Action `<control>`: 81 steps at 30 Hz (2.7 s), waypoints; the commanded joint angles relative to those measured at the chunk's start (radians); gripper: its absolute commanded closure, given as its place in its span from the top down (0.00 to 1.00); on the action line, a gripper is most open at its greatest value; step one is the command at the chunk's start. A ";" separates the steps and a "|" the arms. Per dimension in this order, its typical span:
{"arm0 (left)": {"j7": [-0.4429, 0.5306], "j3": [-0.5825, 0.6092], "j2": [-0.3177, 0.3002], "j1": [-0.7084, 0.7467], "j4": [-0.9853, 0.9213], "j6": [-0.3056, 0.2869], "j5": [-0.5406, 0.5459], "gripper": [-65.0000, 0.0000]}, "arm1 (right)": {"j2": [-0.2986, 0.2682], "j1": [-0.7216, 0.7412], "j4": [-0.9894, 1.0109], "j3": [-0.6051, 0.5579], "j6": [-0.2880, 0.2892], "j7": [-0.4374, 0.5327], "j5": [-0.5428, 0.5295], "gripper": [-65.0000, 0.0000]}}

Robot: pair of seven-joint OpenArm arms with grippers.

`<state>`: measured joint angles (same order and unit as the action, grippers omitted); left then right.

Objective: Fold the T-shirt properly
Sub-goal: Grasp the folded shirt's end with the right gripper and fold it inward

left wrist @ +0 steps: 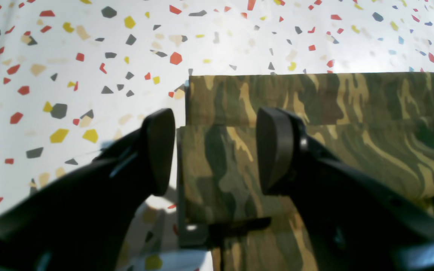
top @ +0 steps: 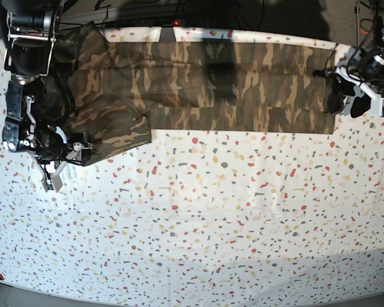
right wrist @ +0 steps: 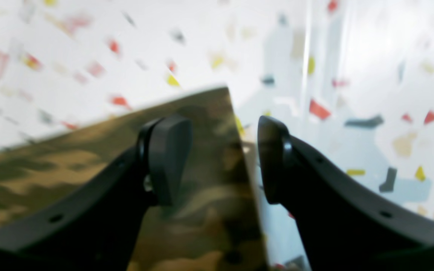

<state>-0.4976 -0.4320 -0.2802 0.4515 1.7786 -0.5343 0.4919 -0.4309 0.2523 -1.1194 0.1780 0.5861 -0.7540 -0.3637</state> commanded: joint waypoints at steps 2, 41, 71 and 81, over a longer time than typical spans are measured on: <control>0.027 -0.008 -0.011 0.003 0.019 -0.008 0.014 0.52 | -0.018 0.053 0.031 -0.031 -0.003 0.012 0.060 0.49; 0.025 -0.007 -0.011 0.003 0.019 -0.008 0.014 0.52 | -0.074 0.144 -0.196 -0.138 0.072 -0.421 -0.272 0.00; 0.019 -0.008 -0.011 0.003 0.019 -0.007 0.014 0.52 | -0.082 -0.486 -0.838 -0.138 0.106 -0.534 -0.602 0.00; 0.019 -0.008 -0.011 0.003 0.019 -0.007 0.014 0.52 | -0.082 -0.488 -0.838 -0.138 0.106 -0.549 -0.644 0.30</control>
<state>-0.5014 -0.4324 -0.2794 0.4568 1.7786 -0.5343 0.4915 -0.4988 -0.2417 -1.9411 0.0326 0.6891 -1.3106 -0.9844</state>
